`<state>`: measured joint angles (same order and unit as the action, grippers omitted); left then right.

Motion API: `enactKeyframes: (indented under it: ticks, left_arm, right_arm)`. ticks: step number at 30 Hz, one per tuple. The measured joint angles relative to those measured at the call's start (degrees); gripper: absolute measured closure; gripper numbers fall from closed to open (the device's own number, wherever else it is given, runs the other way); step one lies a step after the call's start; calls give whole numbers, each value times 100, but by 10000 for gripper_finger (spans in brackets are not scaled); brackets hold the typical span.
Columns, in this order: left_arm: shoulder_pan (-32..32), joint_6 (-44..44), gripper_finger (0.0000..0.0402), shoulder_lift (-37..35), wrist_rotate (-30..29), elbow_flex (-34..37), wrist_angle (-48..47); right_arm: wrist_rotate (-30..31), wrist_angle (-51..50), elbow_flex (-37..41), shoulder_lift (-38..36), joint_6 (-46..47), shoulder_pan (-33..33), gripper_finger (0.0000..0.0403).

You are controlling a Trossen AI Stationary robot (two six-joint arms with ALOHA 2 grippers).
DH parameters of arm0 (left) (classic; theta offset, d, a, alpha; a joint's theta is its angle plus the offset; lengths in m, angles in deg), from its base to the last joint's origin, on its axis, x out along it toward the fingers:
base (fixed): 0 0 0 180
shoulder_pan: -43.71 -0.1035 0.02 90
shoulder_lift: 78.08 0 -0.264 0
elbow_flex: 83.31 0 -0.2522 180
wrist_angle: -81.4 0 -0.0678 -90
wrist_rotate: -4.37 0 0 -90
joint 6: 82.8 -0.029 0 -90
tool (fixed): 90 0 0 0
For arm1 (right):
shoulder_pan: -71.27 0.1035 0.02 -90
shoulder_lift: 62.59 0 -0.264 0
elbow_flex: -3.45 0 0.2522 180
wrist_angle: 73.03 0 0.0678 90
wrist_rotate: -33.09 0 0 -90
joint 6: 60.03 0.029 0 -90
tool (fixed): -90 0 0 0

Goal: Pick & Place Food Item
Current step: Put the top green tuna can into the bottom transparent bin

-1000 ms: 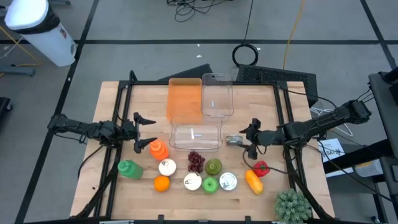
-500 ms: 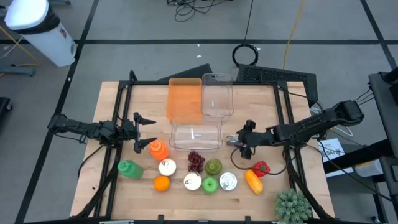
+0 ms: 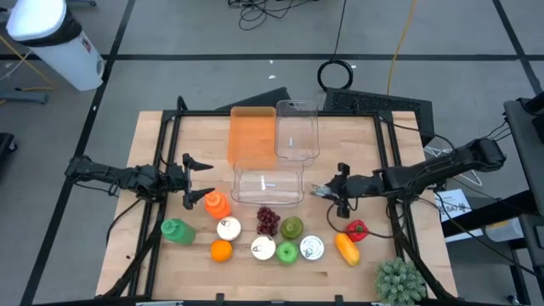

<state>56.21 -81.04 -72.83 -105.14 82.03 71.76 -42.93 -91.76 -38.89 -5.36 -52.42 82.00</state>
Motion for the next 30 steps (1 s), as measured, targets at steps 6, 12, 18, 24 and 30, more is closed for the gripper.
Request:
enactKeyframes:
  ticks: [6, 12, 18, 24, 30]
  left_arm:
    - [0, 0, 9, 0, -2, 1, 0]
    - [1, -2, 9, 1, -1, 1, 0]
    - [0, 0, 9, -1, 0, 1, -2]
    - [1, -1, 9, 1, -2, 1, 0]
    - [0, -2, 9, 1, -2, 1, 0]
  right_arm:
    - [739, 926, -194, -501, -986, 215, 264]
    - [1042, 3340, -243, -96, -3174, 258, 264]
    - [168, 4045, -674, 1345, -3424, -331, 264]
    - [-78, 2862, -1990, 2829, -4023, -653, 264]
    - [-52, 1205, -3224, 3905, -4483, -843, 264]
